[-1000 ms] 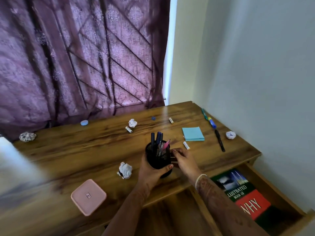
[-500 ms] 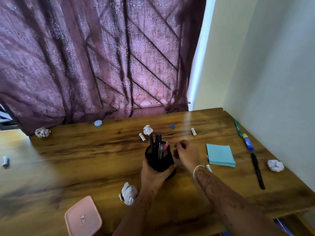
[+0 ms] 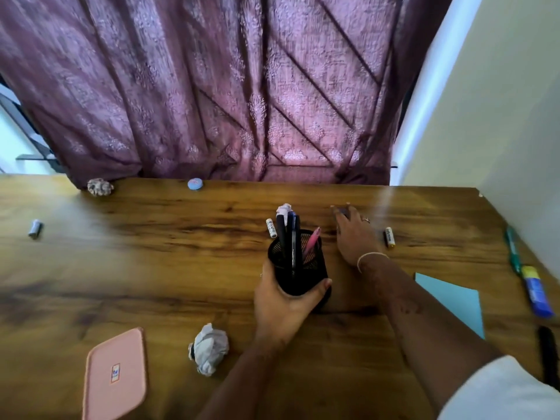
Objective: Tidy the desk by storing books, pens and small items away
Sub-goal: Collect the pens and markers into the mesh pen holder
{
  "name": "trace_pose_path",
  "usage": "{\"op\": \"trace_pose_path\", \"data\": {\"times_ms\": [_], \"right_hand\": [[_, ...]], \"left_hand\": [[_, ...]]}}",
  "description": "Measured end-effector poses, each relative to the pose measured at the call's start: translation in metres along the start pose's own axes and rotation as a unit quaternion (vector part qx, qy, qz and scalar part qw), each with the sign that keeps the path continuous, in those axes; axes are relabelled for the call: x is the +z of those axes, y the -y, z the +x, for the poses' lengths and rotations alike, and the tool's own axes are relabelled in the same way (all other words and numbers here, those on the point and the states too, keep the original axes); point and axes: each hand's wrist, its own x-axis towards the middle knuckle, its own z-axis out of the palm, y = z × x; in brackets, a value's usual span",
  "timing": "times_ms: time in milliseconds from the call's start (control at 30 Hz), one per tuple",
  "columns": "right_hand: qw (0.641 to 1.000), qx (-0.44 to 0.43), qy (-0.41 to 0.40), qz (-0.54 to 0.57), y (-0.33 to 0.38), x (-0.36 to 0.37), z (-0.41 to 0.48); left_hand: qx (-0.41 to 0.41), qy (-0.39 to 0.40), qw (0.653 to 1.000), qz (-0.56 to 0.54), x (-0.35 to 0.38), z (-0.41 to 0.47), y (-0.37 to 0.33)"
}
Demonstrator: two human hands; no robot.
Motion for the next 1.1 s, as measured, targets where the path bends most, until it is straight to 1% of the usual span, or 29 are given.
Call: {"op": "trace_pose_path", "data": {"times_ms": [67, 200, 267, 300, 333, 367, 433, 533, 600, 633, 667, 700, 733, 767, 800, 833, 867, 900, 933, 967, 1100], "right_hand": [[1.000, -0.012, -0.010, -0.019, -0.001, -0.002, 0.005], [0.999, -0.022, -0.045, 0.021, 0.000, -0.012, -0.001], [0.995, -0.005, -0.052, 0.086, -0.002, -0.015, -0.008], [0.987, 0.012, -0.060, 0.145, -0.003, -0.017, -0.012], [0.972, 0.036, -0.075, 0.220, -0.002, -0.023, -0.019], [0.948, 0.056, -0.098, 0.296, -0.001, -0.029, -0.026], [0.890, 0.084, -0.161, 0.418, 0.004, -0.046, -0.044], [0.798, 0.126, -0.242, 0.537, 0.018, -0.077, -0.082], [0.734, 0.124, -0.281, 0.606, 0.030, -0.094, -0.106], [0.715, 0.116, -0.293, 0.624, 0.036, -0.100, -0.118], [0.705, 0.106, -0.296, 0.635, 0.041, -0.105, -0.130], [0.705, 0.098, -0.293, 0.639, 0.046, -0.107, -0.141], [0.711, 0.089, -0.284, 0.637, 0.051, -0.106, -0.150], [0.730, 0.082, -0.275, 0.620, 0.054, -0.104, -0.160], [0.767, 0.078, -0.270, 0.576, 0.057, -0.102, -0.170], [0.816, 0.079, -0.268, 0.507, 0.058, -0.100, -0.180], [0.856, 0.077, -0.263, 0.438, 0.059, -0.098, -0.189], [0.882, 0.075, -0.257, 0.389, 0.060, -0.095, -0.193], [0.893, 0.083, -0.262, 0.357, 0.061, -0.097, -0.205], [0.896, 0.090, -0.267, 0.343, 0.061, -0.099, -0.214], [0.900, 0.091, -0.264, 0.333, 0.054, -0.104, -0.229]], "left_hand": [[0.004, 0.000, 1.000, 0.011, 0.000, -0.001, -0.002], [0.000, 0.008, 1.000, 0.025, -0.001, -0.003, -0.003], [-0.008, 0.010, 0.999, 0.033, -0.001, -0.004, -0.003], [-0.014, 0.007, 0.999, 0.033, -0.001, -0.005, -0.003], [-0.019, 0.002, 0.999, 0.031, -0.001, -0.005, -0.003], [-0.026, -0.005, 0.999, 0.028, 0.000, -0.005, -0.004], [-0.040, -0.020, 0.999, 0.023, 0.003, -0.006, -0.005], [-0.052, -0.023, 0.998, 0.029, 0.006, -0.013, -0.014], [-0.054, -0.019, 0.998, 0.033, 0.007, -0.020, -0.023], [-0.056, -0.012, 0.998, 0.034, 0.008, -0.025, -0.028], [-0.057, -0.001, 0.998, 0.036, 0.008, -0.029, -0.031], [-0.058, 0.010, 0.997, 0.042, 0.008, -0.034, -0.035], [-0.058, 0.020, 0.997, 0.048, 0.007, -0.038, -0.039], [-0.057, 0.029, 0.997, 0.054, 0.006, -0.042, -0.044], [-0.055, 0.038, 0.996, 0.057, 0.005, -0.045, -0.047], [-0.054, 0.049, 0.996, 0.056, 0.005, -0.048, -0.050], [-0.052, 0.059, 0.995, 0.057, 0.004, -0.051, -0.054], [-0.052, 0.065, 0.995, 0.061, 0.003, -0.051, -0.056], [-0.044, 0.082, 0.994, 0.065, 0.000, -0.057, -0.062], [-0.038, 0.096, 0.992, 0.068, -0.002, -0.061, -0.065], [-0.034, 0.112, 0.991, 0.065, -0.002, -0.072, -0.070]]}}
